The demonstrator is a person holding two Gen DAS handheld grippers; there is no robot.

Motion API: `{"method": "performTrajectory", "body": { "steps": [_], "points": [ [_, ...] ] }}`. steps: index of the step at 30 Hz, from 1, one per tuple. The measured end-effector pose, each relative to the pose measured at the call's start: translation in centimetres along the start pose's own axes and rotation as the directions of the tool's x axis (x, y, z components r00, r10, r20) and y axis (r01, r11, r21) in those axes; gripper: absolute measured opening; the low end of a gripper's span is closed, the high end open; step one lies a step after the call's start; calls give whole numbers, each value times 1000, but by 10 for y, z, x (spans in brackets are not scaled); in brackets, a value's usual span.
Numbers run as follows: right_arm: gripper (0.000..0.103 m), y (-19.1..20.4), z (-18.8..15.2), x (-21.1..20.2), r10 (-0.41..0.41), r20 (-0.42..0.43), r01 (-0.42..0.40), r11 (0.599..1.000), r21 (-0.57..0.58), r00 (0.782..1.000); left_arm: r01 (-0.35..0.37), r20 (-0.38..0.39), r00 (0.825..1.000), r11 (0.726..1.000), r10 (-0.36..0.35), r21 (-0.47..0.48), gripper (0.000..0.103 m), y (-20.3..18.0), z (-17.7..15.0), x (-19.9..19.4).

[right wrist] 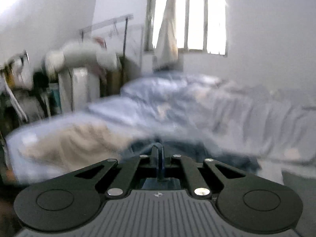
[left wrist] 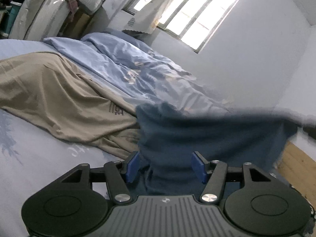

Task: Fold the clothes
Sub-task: 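Lift the dark blue shirt high with the left gripper, shaking it out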

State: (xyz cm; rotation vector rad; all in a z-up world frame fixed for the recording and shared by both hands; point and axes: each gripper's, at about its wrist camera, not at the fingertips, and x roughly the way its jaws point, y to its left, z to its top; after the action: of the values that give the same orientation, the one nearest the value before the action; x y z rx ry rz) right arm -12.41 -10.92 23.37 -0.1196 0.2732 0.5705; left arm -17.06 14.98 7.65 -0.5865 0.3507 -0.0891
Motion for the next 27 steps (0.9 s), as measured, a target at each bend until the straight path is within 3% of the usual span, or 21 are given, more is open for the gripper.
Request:
{"method": "performTrajectory", "body": {
  "steps": [5,10,17,23,27],
  "points": [
    [3,17,83,9,67,83,-65,998,-20,994,68,-22,997,997,-68,32,62,-14,-10,-5],
    [3,53,133,20,79,114,-65,990,-124,990,111,-24,994,985,-109,131,68,-35,-17,-5],
    [2,77,164,23,-18,246,53,989,-137,969,67,-16,998,989,-65,135,68,-33,-15,-3],
    [2,63,202,15,-106,345,150,983,-102,932,42,-115,993,989,-27,139,68,-28,-24,16],
    [2,59,221,10,-131,372,179,979,-98,919,52,-129,991,977,-25,207,68,-40,-35,29]
  ]
}}
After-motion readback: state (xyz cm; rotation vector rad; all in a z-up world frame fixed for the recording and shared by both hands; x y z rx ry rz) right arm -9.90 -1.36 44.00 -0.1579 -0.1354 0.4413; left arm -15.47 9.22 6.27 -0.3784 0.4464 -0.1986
